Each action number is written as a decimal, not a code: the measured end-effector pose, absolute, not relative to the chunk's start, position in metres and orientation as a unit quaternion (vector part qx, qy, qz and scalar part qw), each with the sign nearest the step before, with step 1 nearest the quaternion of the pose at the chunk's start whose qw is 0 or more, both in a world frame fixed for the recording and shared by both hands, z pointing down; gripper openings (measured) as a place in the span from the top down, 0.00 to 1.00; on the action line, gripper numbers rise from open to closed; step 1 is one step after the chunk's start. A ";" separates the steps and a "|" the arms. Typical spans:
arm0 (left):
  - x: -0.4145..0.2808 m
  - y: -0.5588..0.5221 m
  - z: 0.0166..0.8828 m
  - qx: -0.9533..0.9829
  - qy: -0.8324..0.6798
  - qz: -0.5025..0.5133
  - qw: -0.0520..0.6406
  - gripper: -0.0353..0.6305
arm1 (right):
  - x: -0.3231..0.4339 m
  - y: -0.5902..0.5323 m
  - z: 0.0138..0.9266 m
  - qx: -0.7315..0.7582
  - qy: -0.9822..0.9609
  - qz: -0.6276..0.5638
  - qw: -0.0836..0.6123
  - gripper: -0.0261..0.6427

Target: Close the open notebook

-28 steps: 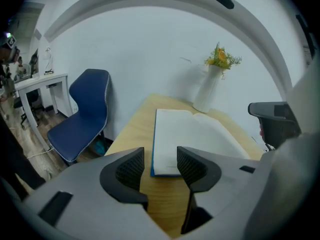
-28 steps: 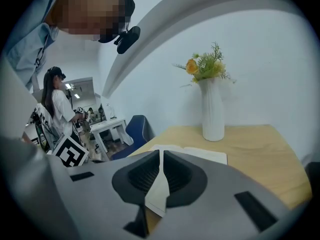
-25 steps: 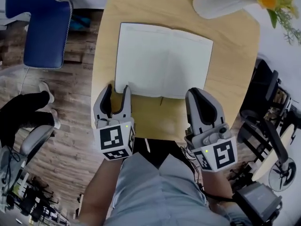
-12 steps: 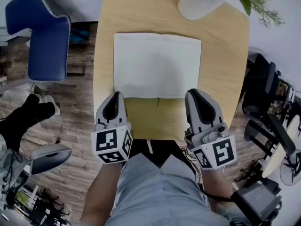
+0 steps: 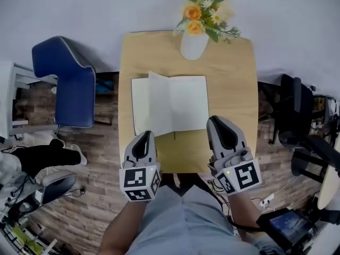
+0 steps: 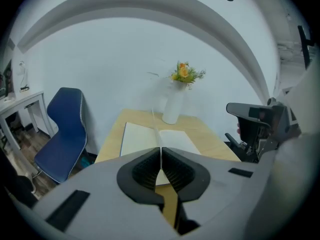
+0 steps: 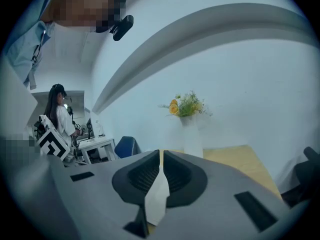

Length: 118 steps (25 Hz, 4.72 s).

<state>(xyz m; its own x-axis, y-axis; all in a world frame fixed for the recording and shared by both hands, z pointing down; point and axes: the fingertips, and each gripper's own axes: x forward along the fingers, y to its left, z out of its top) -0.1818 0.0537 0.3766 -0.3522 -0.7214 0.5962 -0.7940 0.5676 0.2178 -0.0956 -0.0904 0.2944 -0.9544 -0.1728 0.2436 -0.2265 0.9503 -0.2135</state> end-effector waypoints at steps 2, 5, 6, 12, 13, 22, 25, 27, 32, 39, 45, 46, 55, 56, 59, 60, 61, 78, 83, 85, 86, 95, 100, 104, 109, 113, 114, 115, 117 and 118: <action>-0.171 0.042 0.366 0.476 -0.815 0.058 0.326 0.91 | -0.084 -0.096 0.288 0.110 -0.981 0.121 0.105 0.88; -0.159 0.027 0.354 0.500 -0.804 0.062 0.316 0.91 | -0.068 -0.100 0.284 0.130 -0.979 0.123 0.097 0.88; -0.156 0.021 0.351 0.509 -0.800 0.064 0.313 0.91 | -0.063 -0.101 0.283 0.137 -0.978 0.124 0.096 0.88; -0.121 -0.023 0.352 0.563 -0.766 0.091 0.297 0.91 | -0.015 -0.121 0.290 0.196 -0.967 0.133 0.094 0.88; -0.113 -0.030 0.354 0.570 -0.760 0.095 0.297 0.91 | -0.004 -0.126 0.293 0.206 -0.965 0.136 0.095 0.88; -0.063 -0.103 0.417 0.608 -0.711 0.132 0.329 0.90 | 0.078 -0.179 0.349 0.291 -0.934 0.170 0.122 0.88; -0.052 -0.114 0.442 0.612 -0.698 0.147 0.342 0.90 | 0.098 -0.186 0.369 0.309 -0.924 0.183 0.131 0.88; -0.046 -0.119 0.459 0.613 -0.690 0.155 0.352 0.90 | 0.109 -0.189 0.383 0.318 -0.918 0.192 0.136 0.88; -0.036 -0.131 0.496 0.612 -0.675 0.171 0.375 0.90 | 0.124 -0.199 0.413 0.332 -0.907 0.213 0.149 0.88; -0.031 -0.135 0.514 0.605 -0.674 0.169 0.388 0.90 | 0.129 -0.200 0.433 0.331 -0.903 0.225 0.158 0.88; -0.026 -0.131 0.489 0.617 -0.681 0.161 0.359 0.85 | 0.118 -0.198 0.407 0.314 -0.916 0.205 0.146 0.88; -0.027 -0.129 0.476 0.619 -0.687 0.153 0.350 0.84 | 0.114 -0.197 0.397 0.308 -0.920 0.198 0.141 0.88; -0.096 -0.061 0.323 0.551 -0.798 0.083 0.230 0.84 | 0.031 -0.165 0.273 0.194 -0.970 0.131 0.066 0.88; -0.116 -0.046 0.305 0.530 -0.817 0.073 0.214 0.84 | 0.014 -0.157 0.262 0.175 -0.975 0.125 0.062 0.88; -0.172 0.011 0.263 0.465 -0.866 0.046 0.178 0.84 | -0.032 -0.127 0.239 0.128 -0.984 0.112 0.056 0.88; -0.187 0.030 0.256 0.447 -0.877 0.039 0.171 0.84 | -0.044 -0.116 0.235 0.119 -0.985 0.110 0.054 0.88; -0.200 0.049 0.253 0.432 -0.886 0.033 0.167 0.84 | -0.054 -0.106 0.233 0.111 -0.986 0.109 0.052 0.88; -0.273 0.056 0.429 0.413 -0.857 0.004 0.307 0.84 | -0.136 -0.095 0.335 0.107 -0.974 0.126 0.153 0.88; -0.263 0.025 0.414 0.448 -0.844 0.014 0.295 0.84 | -0.121 -0.109 0.330 0.133 -0.972 0.134 0.142 0.88; -0.257 0.012 0.404 0.463 -0.838 0.021 0.289 0.84 | -0.113 -0.116 0.323 0.146 -0.971 0.135 0.131 0.88; -0.254 0.006 0.400 0.472 -0.834 0.026 0.285 0.84 | -0.108 -0.120 0.320 0.154 -0.970 0.137 0.126 0.88; -0.186 -0.099 0.417 0.550 -0.778 0.086 0.293 0.84 | -0.020 -0.193 0.349 0.246 -0.944 0.181 0.121 0.88; -0.158 -0.123 0.442 0.578 -0.746 0.117 0.309 0.84 | 0.014 -0.206 0.371 0.287 -0.928 0.205 0.123 0.88; -0.130 -0.146 0.465 0.594 -0.726 0.141 0.316 0.84 | 0.049 -0.219 0.392 0.314 -0.915 0.222 0.125 0.88; -0.100 -0.161 0.492 0.604 -0.708 0.176 0.321 0.84 | 0.087 -0.227 0.419 0.336 -0.902 0.240 0.125 0.88; -0.086 -0.172 0.511 0.608 -0.689 0.218 0.330 0.84 | 0.106 -0.235 0.433 0.353 -0.892 0.255 0.123 0.88; -0.085 -0.172 0.514 0.607 -0.685 0.228 0.331 0.84 | 0.110 -0.235 0.434 0.356 -0.890 0.257 0.122 0.88; -0.084 -0.172 0.516 0.607 -0.682 0.238 0.331 0.83 | 0.113 -0.235 0.435 0.358 -0.889 0.259 0.121 0.88; -0.081 -0.171 0.520 0.605 -0.676 0.260 0.331 0.83 | 0.121 -0.234 0.436 0.361 -0.887 0.261 0.119 0.88; -0.079 -0.173 0.522 0.604 -0.672 0.272 0.332 0.83 | 0.124 -0.236 0.436 0.362 -0.886 0.262 0.119 0.88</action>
<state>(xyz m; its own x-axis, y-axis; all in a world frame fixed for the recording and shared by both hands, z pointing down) -0.0795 -0.1726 0.5219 -0.0513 -0.6314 0.7737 -0.9917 0.1234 0.0350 0.1241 -0.2355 0.4361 -0.7093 -0.5801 0.4005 -0.7046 0.5998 -0.3792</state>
